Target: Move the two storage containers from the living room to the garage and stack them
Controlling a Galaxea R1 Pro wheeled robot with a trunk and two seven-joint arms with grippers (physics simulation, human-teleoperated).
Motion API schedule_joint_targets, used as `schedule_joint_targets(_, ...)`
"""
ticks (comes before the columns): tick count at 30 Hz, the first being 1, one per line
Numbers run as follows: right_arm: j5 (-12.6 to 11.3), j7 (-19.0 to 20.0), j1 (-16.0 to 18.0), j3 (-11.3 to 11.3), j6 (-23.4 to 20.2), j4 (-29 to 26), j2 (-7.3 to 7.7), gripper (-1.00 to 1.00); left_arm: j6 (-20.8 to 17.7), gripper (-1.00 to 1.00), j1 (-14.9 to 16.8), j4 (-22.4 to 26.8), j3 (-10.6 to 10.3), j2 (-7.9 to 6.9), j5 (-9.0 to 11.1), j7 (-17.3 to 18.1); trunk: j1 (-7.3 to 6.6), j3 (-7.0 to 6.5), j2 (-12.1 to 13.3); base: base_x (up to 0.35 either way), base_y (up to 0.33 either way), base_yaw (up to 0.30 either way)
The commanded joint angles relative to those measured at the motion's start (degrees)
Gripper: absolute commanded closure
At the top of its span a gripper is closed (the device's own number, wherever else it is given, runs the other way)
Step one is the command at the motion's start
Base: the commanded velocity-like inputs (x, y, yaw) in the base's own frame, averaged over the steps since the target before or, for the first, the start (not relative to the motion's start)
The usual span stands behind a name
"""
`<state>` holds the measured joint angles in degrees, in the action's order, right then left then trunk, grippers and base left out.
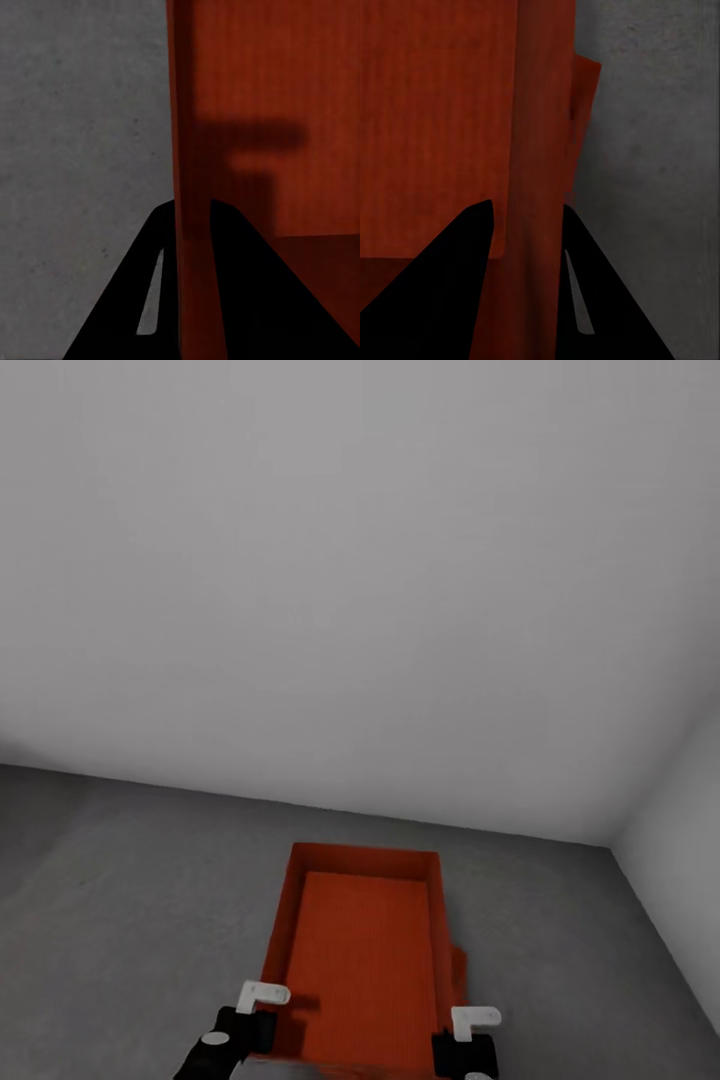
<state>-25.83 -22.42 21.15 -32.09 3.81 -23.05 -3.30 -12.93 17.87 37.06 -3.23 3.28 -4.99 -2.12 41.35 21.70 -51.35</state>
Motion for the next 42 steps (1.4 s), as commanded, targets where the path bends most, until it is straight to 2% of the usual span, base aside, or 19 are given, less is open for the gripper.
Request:
schedule_joint_targets(1,0.34,-0.25,1.09,0.27,0.23,-0.16,1.54,1.00,-0.25,1.00,-0.02,-2.17,-0.93,-0.38,0.16,0.89,0.03,0.07,-0.05,0.241,0.220,-0.003)
schedule_joint_targets(9,0.34,-0.23,1.09,0.26,0.24,-0.16,1.54,1.00,-0.25,1.00,-0.04,-2.17,-0.97,-0.38,0.16,0.89,0.03,0.07,-0.05,0.244,0.221,-0.006)
schedule_joint_targets(14,0.34,-0.25,1.09,0.27,0.23,-0.16,1.53,1.00,-0.25,1.00,-0.04,-2.17,-0.97,-0.38,0.16,0.89,0.03,0.07,-0.05,0.152,0.083,-0.178)
schedule_joint_targets(42,0.25,-0.25,1.08,0.27,0.23,-0.16,1.54,1.00,-0.25,1.00,-0.04,-2.17,-0.98,-0.38,0.20,0.89,0.03,0.07,-0.05,0.005,0.002,-0.241)
